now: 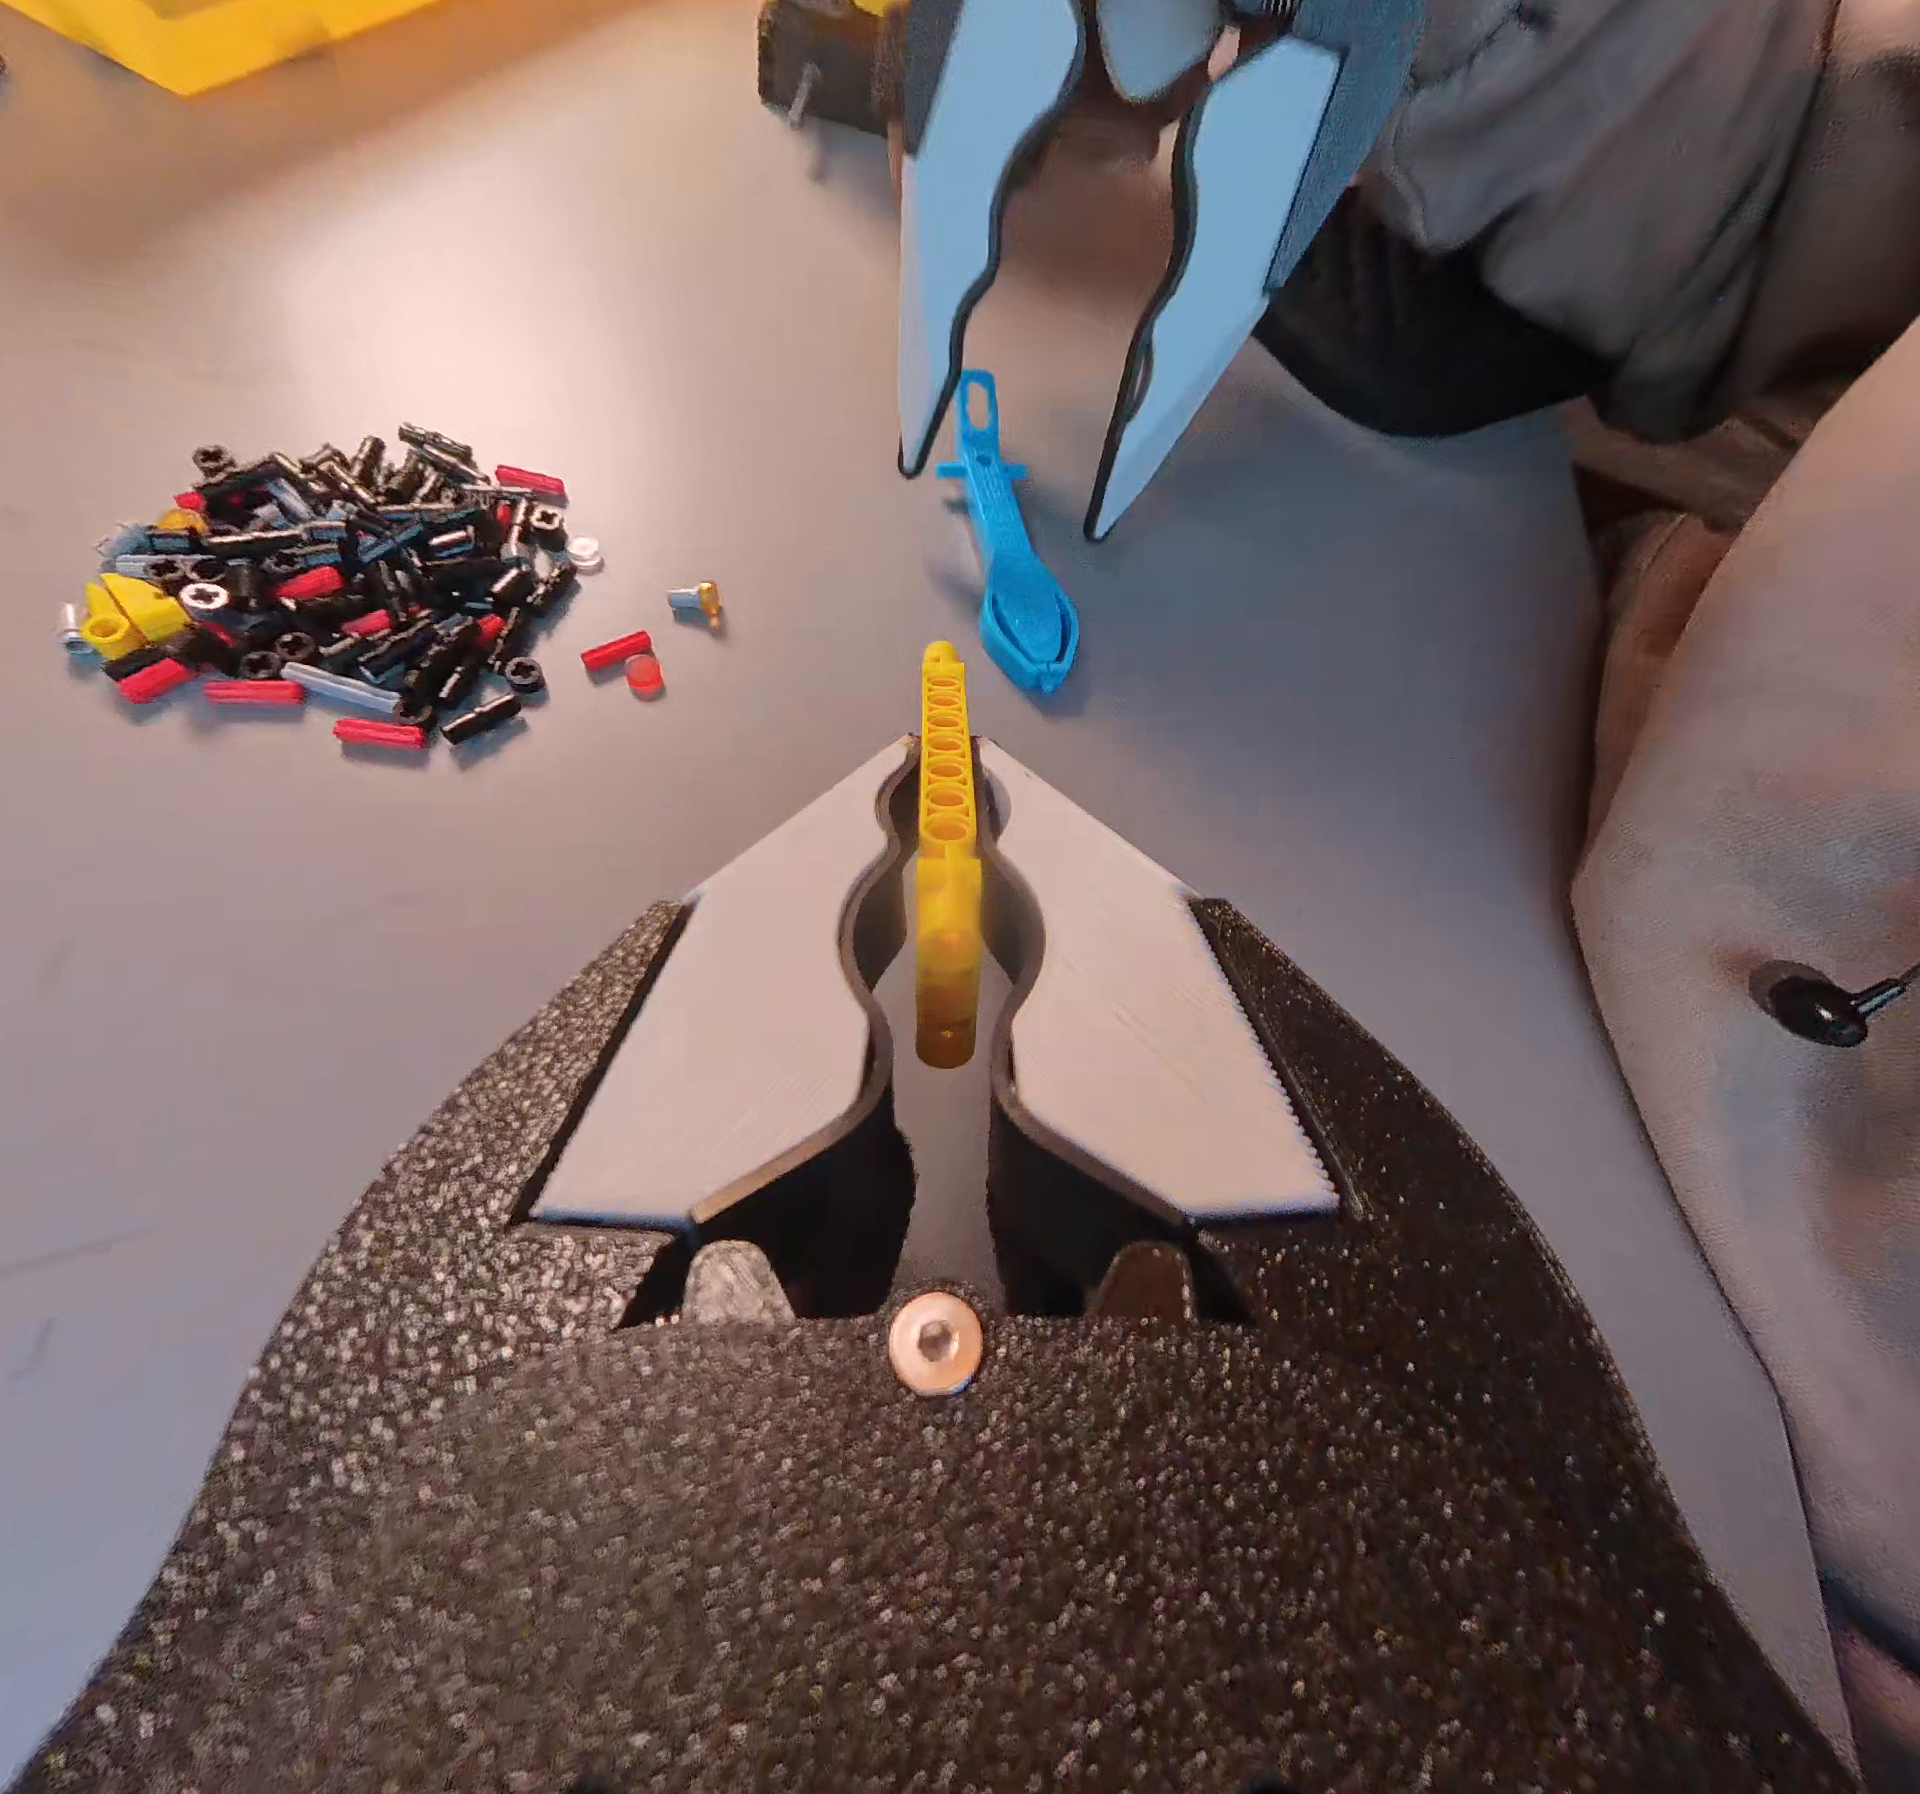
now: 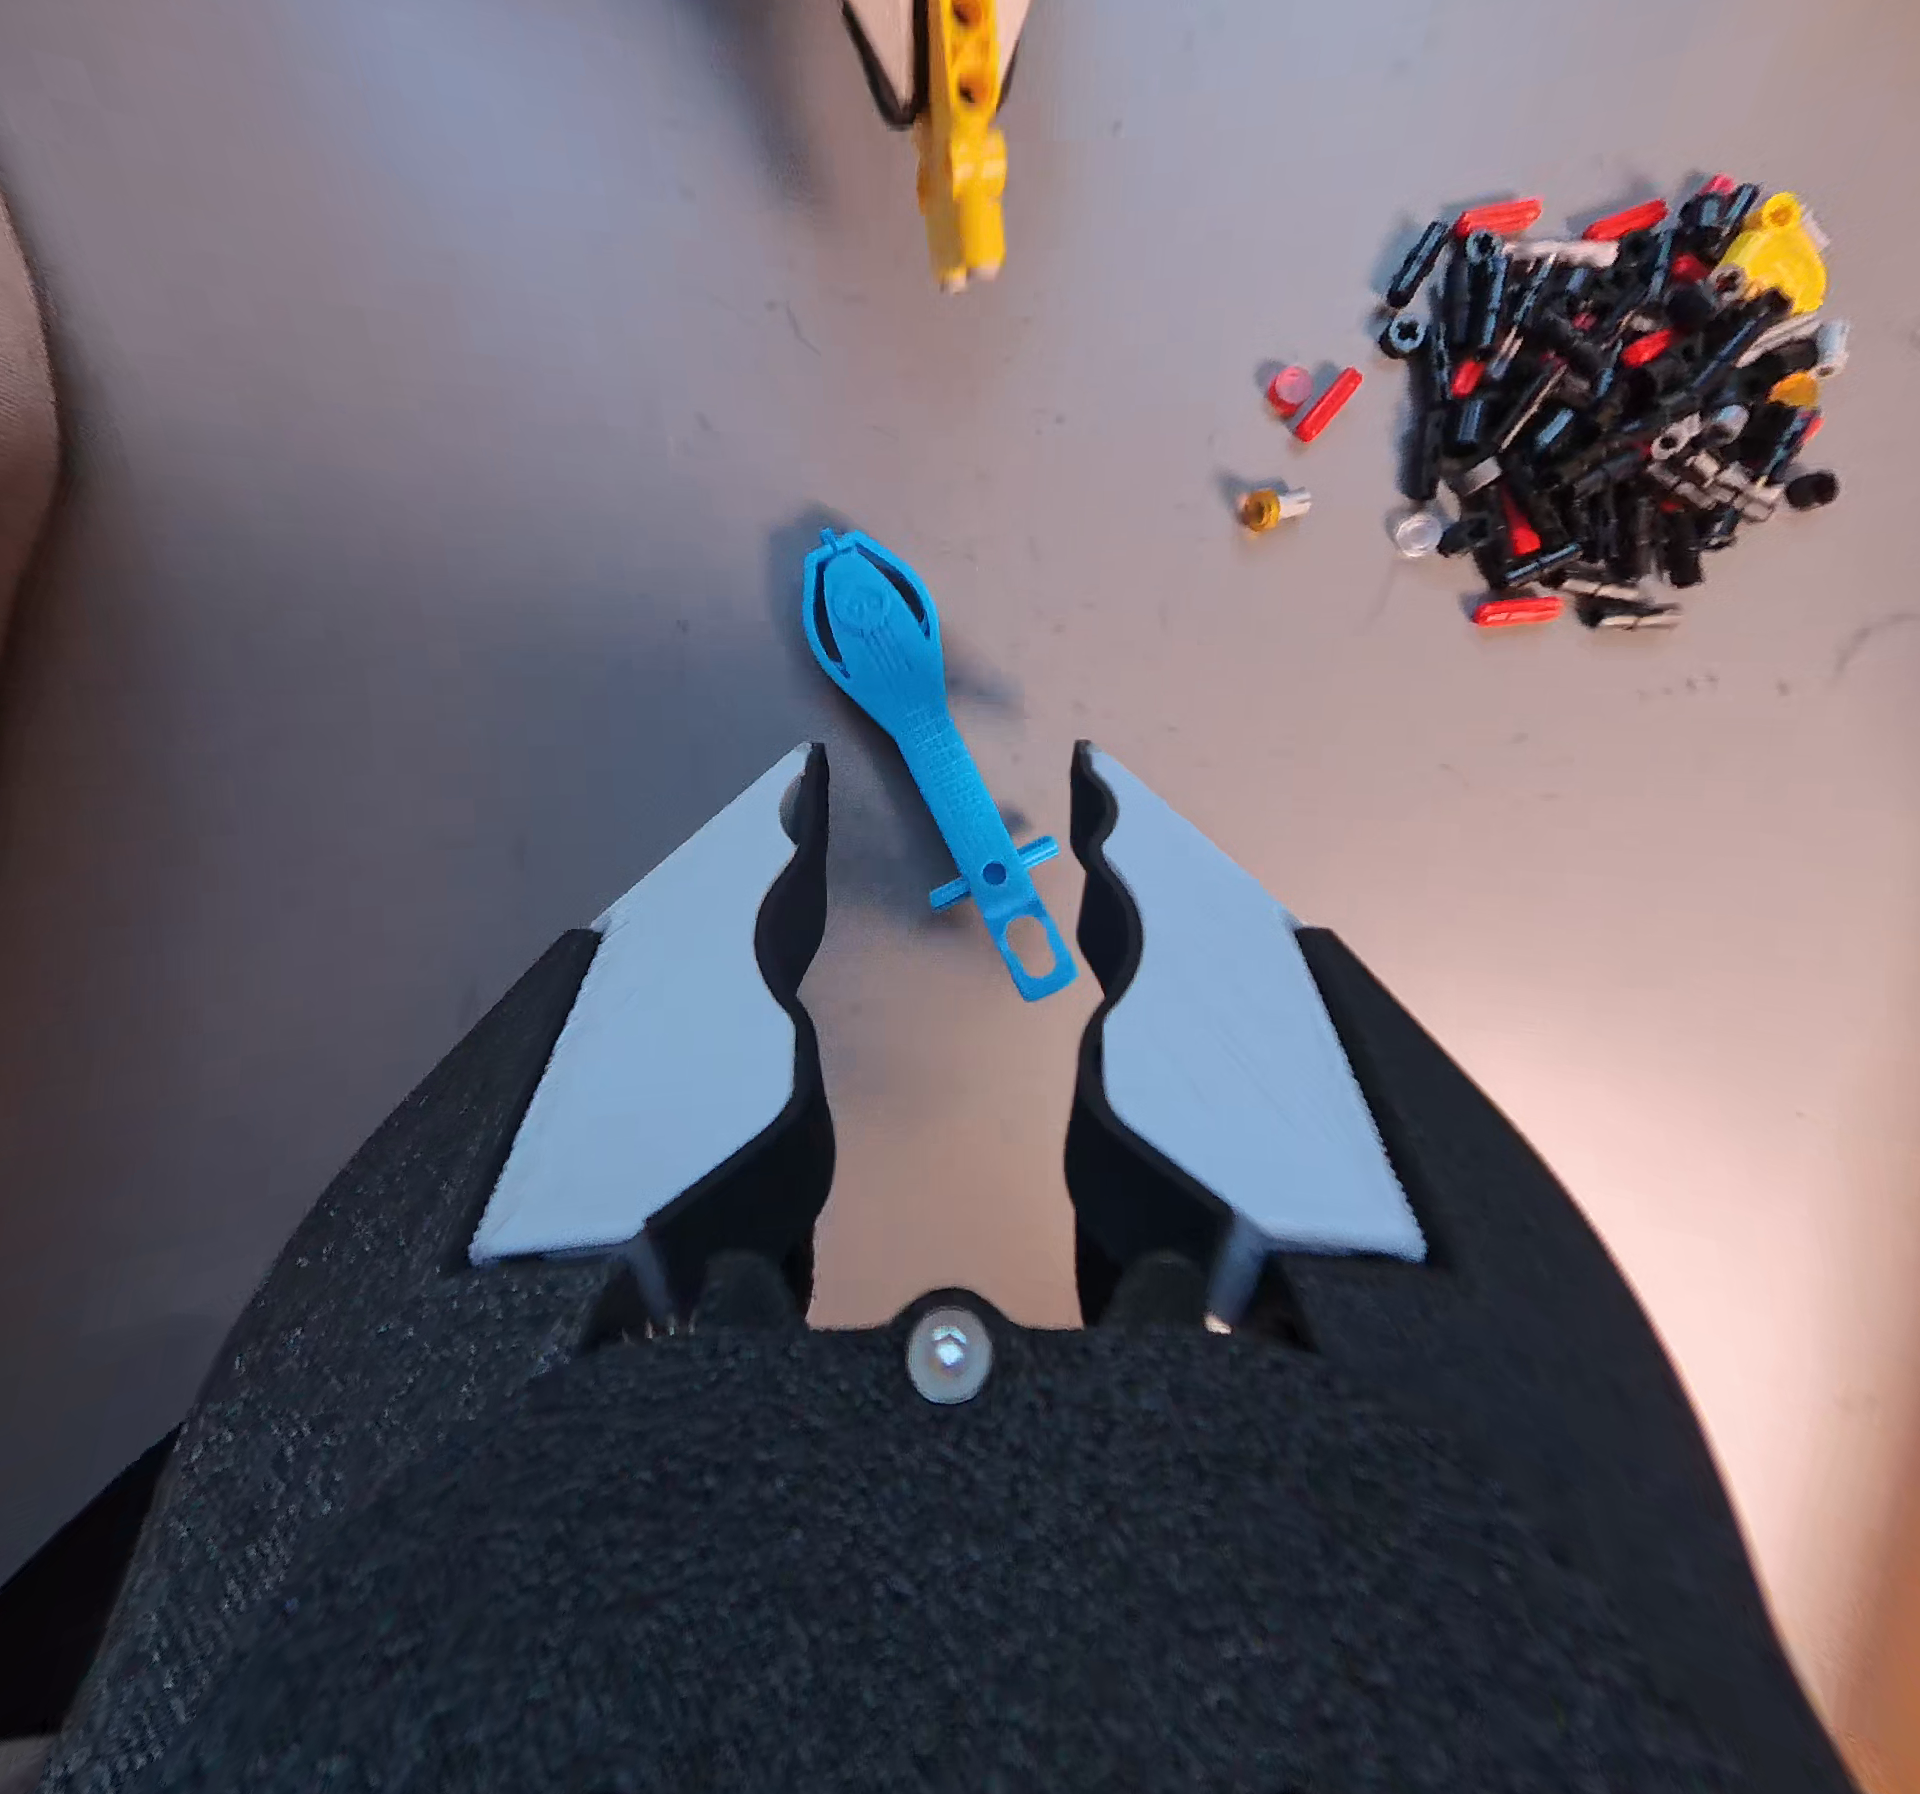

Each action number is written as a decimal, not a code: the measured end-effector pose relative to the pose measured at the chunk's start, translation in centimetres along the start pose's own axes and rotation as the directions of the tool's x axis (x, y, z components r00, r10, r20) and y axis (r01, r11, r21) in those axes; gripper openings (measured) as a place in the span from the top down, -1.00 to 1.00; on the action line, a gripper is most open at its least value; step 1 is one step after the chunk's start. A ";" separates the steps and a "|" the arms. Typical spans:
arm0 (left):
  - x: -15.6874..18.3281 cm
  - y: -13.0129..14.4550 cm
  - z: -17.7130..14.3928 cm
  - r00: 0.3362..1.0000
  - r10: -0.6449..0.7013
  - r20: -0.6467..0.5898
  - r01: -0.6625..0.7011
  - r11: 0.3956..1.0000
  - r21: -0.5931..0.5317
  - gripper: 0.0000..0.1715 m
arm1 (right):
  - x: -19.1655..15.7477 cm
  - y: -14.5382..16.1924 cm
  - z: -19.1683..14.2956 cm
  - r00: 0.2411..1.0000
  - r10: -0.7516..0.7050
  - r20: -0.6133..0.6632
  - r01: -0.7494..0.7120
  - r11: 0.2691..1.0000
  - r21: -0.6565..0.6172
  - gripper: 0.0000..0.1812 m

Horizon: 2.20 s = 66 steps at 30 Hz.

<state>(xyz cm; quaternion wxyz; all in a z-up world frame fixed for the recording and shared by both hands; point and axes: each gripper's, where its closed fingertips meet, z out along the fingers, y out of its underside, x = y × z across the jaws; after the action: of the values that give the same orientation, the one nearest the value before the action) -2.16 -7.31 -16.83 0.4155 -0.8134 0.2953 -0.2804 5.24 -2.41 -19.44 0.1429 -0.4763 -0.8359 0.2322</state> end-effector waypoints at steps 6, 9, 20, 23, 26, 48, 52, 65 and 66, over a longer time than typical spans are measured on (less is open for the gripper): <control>-0.3 2.4 0.5 0.992 0.115 0.054 -0.106 0.983 -0.152 0.93 | -0.5 -0.7 2.1 0.992 -0.088 0.086 0.094 0.993 -0.066 0.51; -1.0 3.1 0.1 0.982 0.154 0.106 -0.129 0.969 -0.212 0.93 | -0.9 -1.3 2.0 0.992 -0.077 0.104 0.080 0.997 -0.020 0.71; -0.6 2.7 0.1 0.985 0.153 0.078 -0.136 0.972 -0.191 0.93 | -0.6 -1.7 2.4 0.998 -0.068 0.015 0.067 0.996 0.062 0.88; 0.1 1.7 0.1 0.994 0.100 0.032 -0.095 0.988 -0.123 0.93 | -0.2 -2.4 2.1 0.997 -0.073 -0.018 0.074 0.991 0.116 0.88; -0.2 1.9 0.4 0.994 0.093 0.050 -0.085 0.986 -0.141 0.93 | 0.6 -3.4 1.2 0.994 -0.076 -0.085 0.091 0.979 0.185 0.88; 0.2 3.4 1.5 0.992 0.116 0.051 -0.101 0.966 -0.236 0.93 | 0.1 -3.3 1.3 0.987 -0.135 -0.083 0.147 0.974 0.171 0.88; 0.3 3.5 1.6 0.991 0.124 0.047 -0.108 0.963 -0.245 0.93 | -0.1 -3.2 1.5 0.987 -0.143 -0.076 0.154 0.974 0.164 0.88; 0.5 3.6 1.8 0.975 0.204 0.085 -0.174 0.945 -0.277 0.94 | -0.7 -2.9 2.3 0.989 -0.145 -0.027 0.147 0.970 0.195 0.88; 0.5 3.6 1.8 0.974 0.202 0.099 -0.166 0.943 -0.290 0.94 | -0.6 -3.0 2.3 0.989 -0.147 -0.031 0.150 0.969 0.196 0.88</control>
<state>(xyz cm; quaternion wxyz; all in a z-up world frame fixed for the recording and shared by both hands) -1.43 -8.44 -20.68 0.3386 -0.8490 0.3795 -0.1431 2.32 -4.83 -19.87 0.2132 -0.3978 -0.8407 0.2993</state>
